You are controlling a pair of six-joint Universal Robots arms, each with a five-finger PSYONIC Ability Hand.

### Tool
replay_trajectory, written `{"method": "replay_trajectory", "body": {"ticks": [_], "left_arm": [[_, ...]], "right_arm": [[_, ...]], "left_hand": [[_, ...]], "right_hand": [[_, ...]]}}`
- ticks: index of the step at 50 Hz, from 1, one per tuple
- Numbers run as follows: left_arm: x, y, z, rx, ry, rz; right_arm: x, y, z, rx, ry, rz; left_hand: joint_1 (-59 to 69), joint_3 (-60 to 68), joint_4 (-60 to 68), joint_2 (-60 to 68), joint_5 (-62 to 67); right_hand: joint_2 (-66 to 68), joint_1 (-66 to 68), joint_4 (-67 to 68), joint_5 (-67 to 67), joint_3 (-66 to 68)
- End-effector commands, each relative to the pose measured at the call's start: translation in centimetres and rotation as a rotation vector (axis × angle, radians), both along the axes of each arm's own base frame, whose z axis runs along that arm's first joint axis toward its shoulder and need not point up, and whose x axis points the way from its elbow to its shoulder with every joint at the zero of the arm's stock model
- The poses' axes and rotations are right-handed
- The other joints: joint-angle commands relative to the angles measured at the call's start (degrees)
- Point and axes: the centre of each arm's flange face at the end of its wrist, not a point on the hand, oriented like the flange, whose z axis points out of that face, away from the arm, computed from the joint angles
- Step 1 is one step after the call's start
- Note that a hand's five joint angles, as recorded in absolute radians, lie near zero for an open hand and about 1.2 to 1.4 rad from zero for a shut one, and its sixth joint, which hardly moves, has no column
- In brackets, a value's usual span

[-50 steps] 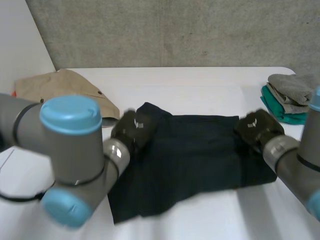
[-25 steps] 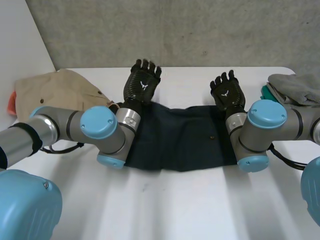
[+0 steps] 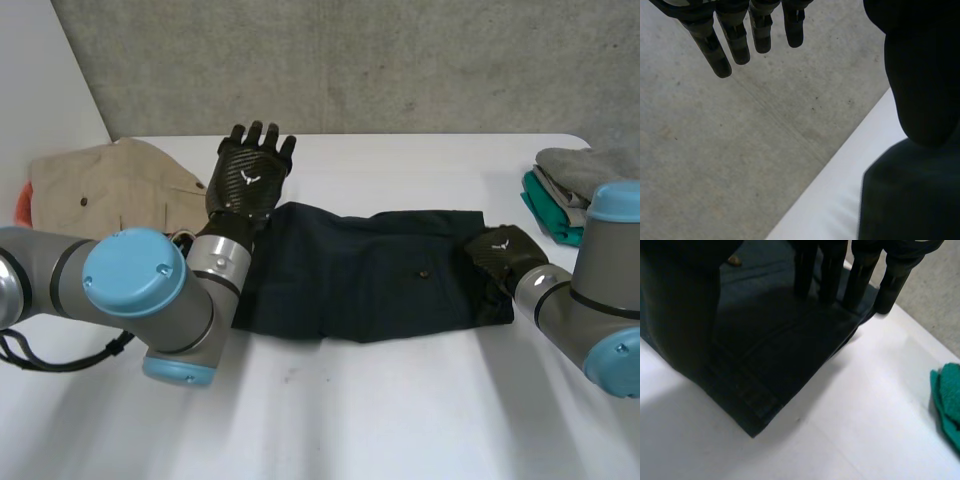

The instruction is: Fold the laundry.

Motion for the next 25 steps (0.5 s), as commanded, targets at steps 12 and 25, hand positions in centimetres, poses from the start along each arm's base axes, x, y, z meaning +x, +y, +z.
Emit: {"method": "replay_trajectory", "body": {"ticks": [12, 25], "left_arm": [[1.4, 0.9, 1.9, 0.051, 0.001, 0.010], [2.8, 2.5, 3.4, 0.053, 0.020, 0.018]], "right_arm": [[-5.0, -1.5, 3.6, -0.234, 0.318, -0.123], [10.3, 6.4, 5.5, -0.685, 0.226, 0.386]], "left_hand": [[-0.89, -2.14, -1.68, -1.79, -2.79], [-0.89, -2.14, -1.68, -1.79, -2.79]], "right_hand": [[57.40, 57.73, 57.39, 56.94, 57.31], [57.40, 57.73, 57.39, 56.94, 57.31]]}}
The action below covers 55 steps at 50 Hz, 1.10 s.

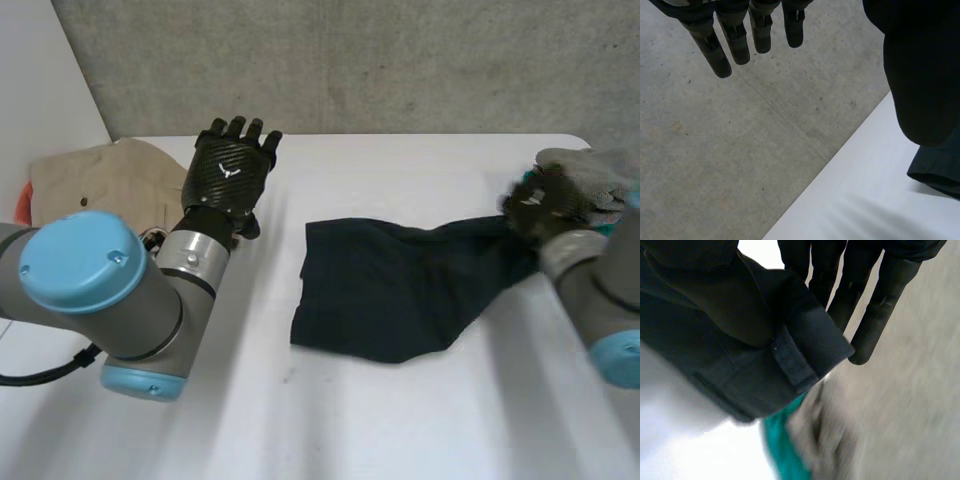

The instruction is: Fold the laundry.

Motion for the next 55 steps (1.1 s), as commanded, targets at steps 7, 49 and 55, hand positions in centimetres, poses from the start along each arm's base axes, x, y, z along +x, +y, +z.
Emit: {"method": "replay_trajectory", "body": {"ticks": [7, 49, 55], "left_arm": [[1.4, 0.3, 0.5, 0.028, 0.050, 0.024], [-6.1, 2.8, -8.5, 0.510, -0.183, -0.073], [-6.0, 3.0, -8.8, 0.504, -0.228, -0.077]], "right_arm": [[14.8, 11.8, -6.6, -0.095, 0.036, 0.800], [5.8, -0.8, -6.7, 0.674, -0.577, 0.224], [5.4, -1.0, -7.6, 0.630, -0.471, 0.195]], "left_hand": [[-0.89, -2.14, -1.68, -1.79, -2.79], [-0.33, -1.58, -1.13, -1.24, -2.24], [-0.50, -1.75, -1.30, -1.41, -2.41]], "right_hand": [[12.20, 18.65, 10.11, 12.45, 11.14], [-56.70, -50.25, -58.78, -56.44, -57.76], [-56.70, -50.25, -58.78, -56.44, -57.76]]}}
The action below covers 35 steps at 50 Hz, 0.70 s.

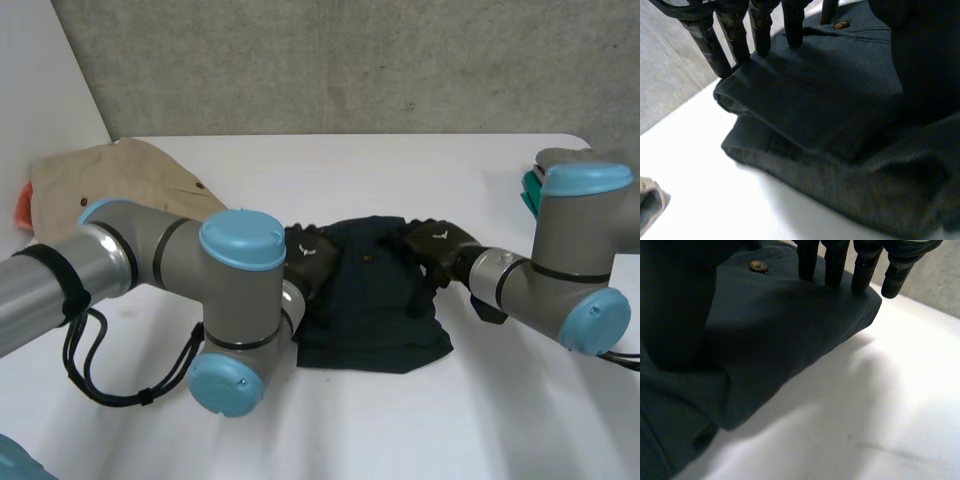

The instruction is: Fold the laundry.

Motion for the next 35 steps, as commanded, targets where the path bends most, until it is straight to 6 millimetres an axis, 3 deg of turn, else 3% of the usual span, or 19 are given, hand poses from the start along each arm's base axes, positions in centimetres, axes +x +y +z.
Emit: {"method": "replay_trajectory", "body": {"ticks": [1, 5, 7, 10, 15, 16, 19, 20, 23, 28, 35], "left_arm": [[0.3, 0.4, -0.5, -0.002, -0.060, -0.023], [0.2, 0.4, 1.1, -0.031, -0.027, -0.025], [0.1, 0.5, 2.5, -0.052, 0.001, -0.027], [-0.2, 0.8, 5.5, -0.118, 0.064, -0.032], [0.4, 1.5, 10.5, -0.204, 0.192, -0.029], [0.8, 1.8, 12.6, -0.231, 0.258, -0.036], [1.2, 2.6, 15.3, -0.242, 0.359, -0.111], [1.2, 2.8, 15.7, -0.236, 0.374, -0.139], [1.6, 3.2, 17.2, -0.206, 0.435, -0.283], [2.6, 3.8, 17.6, -0.071, 0.473, -0.484], [3.3, 3.6, 17.8, 0.049, 0.505, -0.563]], "right_arm": [[-0.5, -0.3, -1.1, -0.063, 0.124, -0.008], [-0.7, -0.4, 0.1, -0.112, 0.151, -0.025], [-0.8, -0.3, 1.7, -0.147, 0.136, -0.035], [-1.0, 0.3, 4.1, -0.209, 0.113, -0.048], [-1.6, 1.4, 5.2, -0.292, 0.092, -0.074], [-1.8, 2.3, 5.6, -0.326, 0.087, -0.089], [-1.8, 4.0, 6.7, -0.386, 0.071, -0.098], [-1.8, 5.4, 6.9, -0.412, 0.060, -0.093], [-1.7, 7.5, 5.4, -0.406, 0.057, -0.068], [-0.6, 12.1, 1.6, -0.395, 0.049, 0.021], [0.0, 13.4, -1.7, -0.362, 0.071, 0.048]], "left_hand": [[-0.67, -1.92, -1.46, -1.58, -2.57], [-0.34, -1.58, -1.13, -1.24, -2.24], [-0.67, -1.92, -1.46, -1.58, -2.57], [-0.89, -2.14, -1.68, -1.79, -2.79], [-0.89, -2.14, -1.68, -1.79, -2.79], [-0.89, -2.14, -1.68, -1.79, -2.79], [-0.51, -1.76, -1.30, -1.41, -2.41], [-0.34, -1.59, -1.13, -1.24, -2.24], [0.83, -0.41, 0.05, -0.07, -1.06], [1.17, -0.07, 0.39, 0.27, -0.72], [1.51, 0.27, 0.72, 0.61, -0.39]], "right_hand": [[-2.28, -3.19, -2.19, -2.54, -2.16], [-2.28, -3.19, -2.19, -2.54, -2.16], [-2.28, -3.19, -2.19, -2.54, -2.16], [-2.28, -3.19, -2.19, -2.54, -2.16], [-2.28, -3.19, -2.19, -2.54, -2.16], [-2.28, -3.19, -2.19, -2.54, -2.16], [-2.28, -3.19, -2.19, -2.54, -2.16], [-2.28, -3.19, -2.19, -2.54, -2.16], [-2.28, -3.19, -2.19, -2.54, -2.16], [-2.28, -3.19, -2.19, -2.54, -2.16], [-2.28, -3.19, -2.19, -2.54, -2.16]]}}
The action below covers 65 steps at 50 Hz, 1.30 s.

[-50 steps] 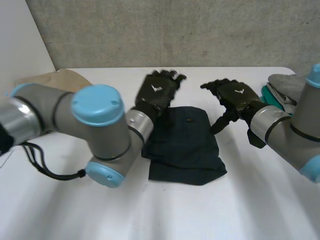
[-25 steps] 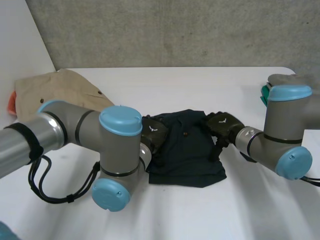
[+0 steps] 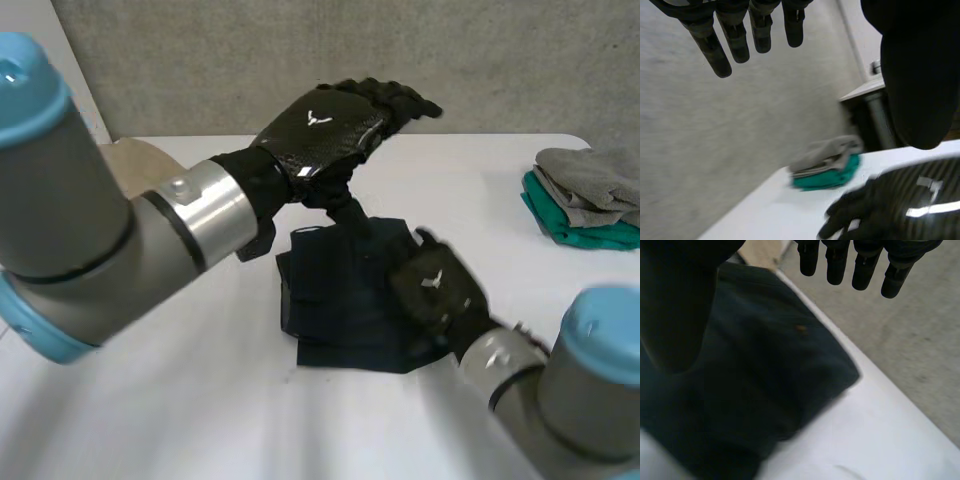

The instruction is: Fold the laundry.

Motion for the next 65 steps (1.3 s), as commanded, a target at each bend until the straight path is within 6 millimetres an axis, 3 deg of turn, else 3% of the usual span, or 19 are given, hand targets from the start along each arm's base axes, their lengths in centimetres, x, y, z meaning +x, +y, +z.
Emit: {"method": "replay_trajectory", "body": {"ticks": [1, 11, 22, 26, 31, 38, 41, 42, 45, 46, 49, 53, 54, 57, 58, 61, 65], "left_arm": [[0.6, -0.2, -0.1, 0.092, -0.003, -0.099], [0.4, -0.8, -1.5, 0.120, -0.020, -0.059], [0.2, -1.6, -1.4, 0.081, 0.011, -0.030], [0.1, -1.6, -1.5, 0.084, 0.011, -0.029], [0.1, -1.8, -1.8, 0.087, 0.008, -0.024], [-0.1, -2.3, -1.0, 0.049, 0.033, -0.021], [-0.1, -2.7, -0.1, 0.016, 0.055, -0.008], [0.0, -2.8, 0.1, 0.007, 0.061, -0.002], [0.0, -3.0, 1.2, -0.030, 0.088, 0.016], [0.1, -3.0, 1.5, -0.039, 0.096, 0.020], [0.1, -2.9, 2.2, -0.053, 0.117, 0.022], [0.1, -2.8, 2.5, -0.054, 0.130, 0.019], [0.1, -2.8, 2.5, -0.054, 0.131, 0.016], [0.0, -2.6, 2.5, -0.054, 0.131, 0.010], [0.0, -2.6, 2.5, -0.054, 0.129, 0.008], [-0.2, -2.6, 2.1, -0.045, 0.125, 0.004], [-0.4, -2.3, 1.5, -0.029, 0.115, -0.005]], "right_arm": [[0.6, 1.5, -4.1, 0.042, 0.036, 0.018], [1.7, -1.0, -5.3, -0.047, -0.004, -0.023], [3.2, -3.8, -4.7, -0.133, -0.057, -0.032], [4.1, -4.7, -4.7, -0.149, -0.072, -0.024], [5.3, -6.6, -4.1, -0.185, -0.111, -0.017], [6.5, -9.1, -1.3, -0.184, -0.222, -0.023], [6.5, -10.8, 1.3, -0.224, -0.287, -0.027], [5.6, -12.8, 3.1, -0.268, -0.320, -0.059], [3.8, -15.6, 6.1, -0.346, -0.360, -0.112], [2.6, -17.2, 7.9, -0.398, -0.384, -0.145], [1.1, -19.1, 10.1, -0.459, -0.418, -0.173], [-3.2, -22.8, 13.3, -0.525, -0.498, -0.225], [-5.5, -24.3, 14.2, -0.542, -0.537, -0.247], [-9.4, -26.6, 15.1, -0.570, -0.570, -0.289], [-11.6, -27.8, 14.9, -0.572, -0.570, -0.304], [-14.3, -29.8, 13.5, -0.571, -0.541, -0.325], [-19.6, -32.6, 10.6, -0.553, -0.485, -0.374]], "left_hand": [[1.34, 0.79, 0.55, 0.45, -0.55], [1.51, 0.95, 0.72, 0.61, -0.38], [1.68, 1.12, 0.89, 0.78, -0.21], [1.68, 1.12, 0.89, 0.78, -0.21], [1.68, 1.12, 0.89, 0.78, -0.21], [1.68, 1.12, 0.89, 0.78, -0.21], [1.68, 1.12, 0.89, 0.78, -0.21], [1.68, 1.12, 0.89, 0.78, -0.21], [1.51, 0.95, 0.72, 0.61, -0.38], [1.51, 0.95, 0.72, 0.61, -0.38], [1.68, 1.12, 0.89, 0.78, -0.21], [1.68, 1.12, 0.89, 0.78, -0.21], [1.68, 1.12, 0.89, 0.78, -0.21], [1.68, 1.12, 0.89, 0.78, -0.21], [1.68, 1.12, 0.89, 0.78, -0.21], [1.68, 1.12, 0.89, 0.78, -0.21], [1.68, 1.12, 0.89, 0.78, -0.21]], "right_hand": [[-0.55, -1.18, -2.19, -2.44, -1.00], [-0.55, -1.18, -2.19, -2.44, -1.00], [6.76, 6.13, 5.12, 4.87, 6.31], [16.99, 16.37, 15.36, 15.11, 16.55], [69.38, 68.75, 67.75, 67.49, 68.93], [69.45, 68.82, 67.81, 67.56, 69.00], [69.45, 68.82, 67.81, 67.56, 69.00], [69.45, 68.82, 67.81, 67.56, 69.00], [69.45, 68.82, 67.81, 67.56, 69.00], [69.45, 68.82, 67.81, 67.56, 69.00], [69.45, 68.82, 67.81, 67.56, 69.00], [69.45, 68.82, 67.81, 67.56, 69.00], [69.45, 68.82, 67.81, 67.56, 69.00], [69.45, 68.82, 67.81, 67.56, 69.00], [69.45, 68.82, 67.81, 67.56, 69.00], [69.45, 68.82, 67.81, 67.56, 69.00], [69.45, 68.82, 67.81, 67.56, 69.00]]}}
